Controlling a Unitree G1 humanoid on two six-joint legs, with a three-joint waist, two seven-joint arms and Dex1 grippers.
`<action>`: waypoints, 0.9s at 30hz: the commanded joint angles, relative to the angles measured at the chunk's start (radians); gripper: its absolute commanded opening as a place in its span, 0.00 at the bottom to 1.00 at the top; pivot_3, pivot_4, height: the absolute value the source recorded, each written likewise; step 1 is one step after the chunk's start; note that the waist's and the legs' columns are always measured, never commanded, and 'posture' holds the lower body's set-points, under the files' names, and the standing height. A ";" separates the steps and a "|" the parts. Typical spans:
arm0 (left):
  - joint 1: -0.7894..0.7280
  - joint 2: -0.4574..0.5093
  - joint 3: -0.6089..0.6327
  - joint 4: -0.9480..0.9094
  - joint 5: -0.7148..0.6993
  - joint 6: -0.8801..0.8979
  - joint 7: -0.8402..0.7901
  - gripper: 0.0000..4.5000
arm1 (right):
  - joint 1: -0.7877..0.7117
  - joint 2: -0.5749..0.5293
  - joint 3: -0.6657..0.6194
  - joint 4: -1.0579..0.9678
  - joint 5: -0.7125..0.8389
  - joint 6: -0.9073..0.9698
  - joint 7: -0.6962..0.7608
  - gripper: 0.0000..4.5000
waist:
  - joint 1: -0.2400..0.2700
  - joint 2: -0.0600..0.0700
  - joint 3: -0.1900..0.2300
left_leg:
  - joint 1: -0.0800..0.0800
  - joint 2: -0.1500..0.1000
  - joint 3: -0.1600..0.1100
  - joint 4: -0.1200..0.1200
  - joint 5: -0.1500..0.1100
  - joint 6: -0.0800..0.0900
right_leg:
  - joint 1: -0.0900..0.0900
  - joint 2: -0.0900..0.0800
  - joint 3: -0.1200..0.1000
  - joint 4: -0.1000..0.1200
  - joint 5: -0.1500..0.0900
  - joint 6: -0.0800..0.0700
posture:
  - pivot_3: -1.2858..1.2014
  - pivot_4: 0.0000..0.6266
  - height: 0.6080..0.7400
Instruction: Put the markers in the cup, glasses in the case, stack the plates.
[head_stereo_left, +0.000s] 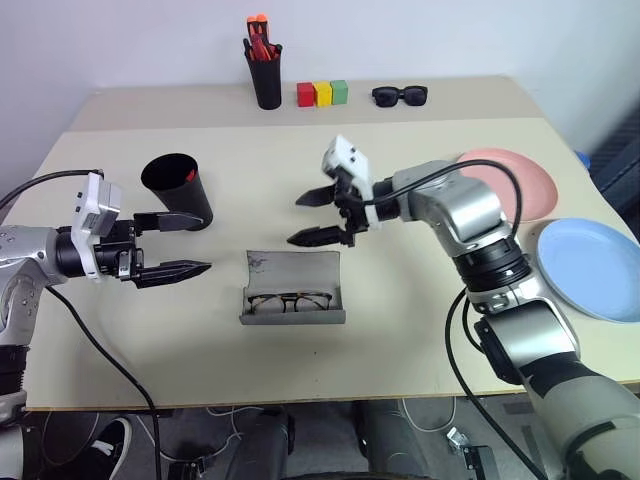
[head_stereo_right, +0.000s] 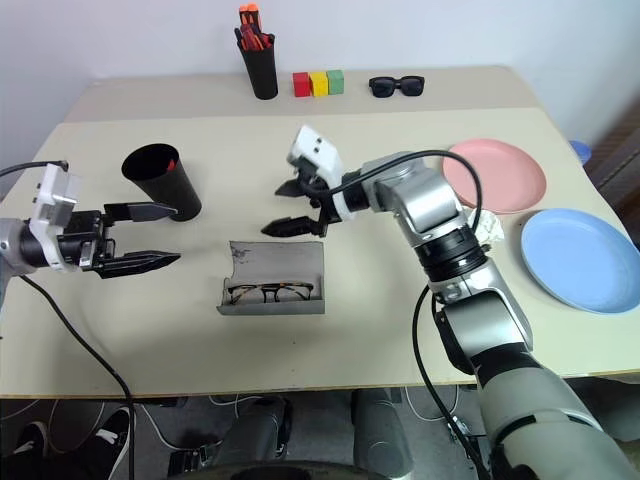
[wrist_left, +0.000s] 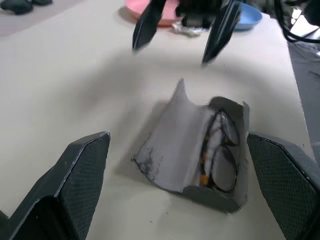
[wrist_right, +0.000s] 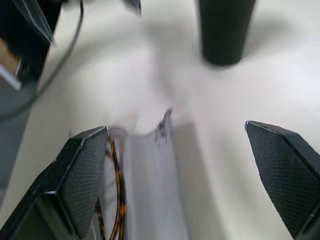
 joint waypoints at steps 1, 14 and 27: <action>-0.076 -0.040 0.013 0.040 0.016 0.000 0.098 1.00 | 0.095 -0.108 -0.170 -0.189 0.089 0.104 -0.055 0.82 | 0.010 0.000 0.000 | 0.000 0.000 -0.001 0.000 0.000 0.000 | 0.000 0.000 -0.001 0.000 0.000 0.000 | 0.52 0.24 1.00; -0.256 -0.207 -0.112 0.172 0.114 -0.086 0.154 1.00 | 0.359 -0.263 -0.374 -0.564 0.230 0.248 -0.254 0.02 | 0.001 0.000 0.000 | 0.001 0.000 0.003 0.002 0.000 0.000 | 0.000 -0.001 -0.001 0.002 0.001 0.000 | 0.52 0.24 1.00; -0.311 -0.227 -0.124 0.212 0.129 -0.091 0.128 0.07 | 0.331 -0.232 -0.454 -0.517 0.389 0.385 -0.374 0.51 | 0.002 0.000 0.000 | 0.001 0.000 0.003 0.003 0.000 0.000 | 0.000 -0.001 -0.001 0.002 0.002 0.000 | 0.52 0.24 1.00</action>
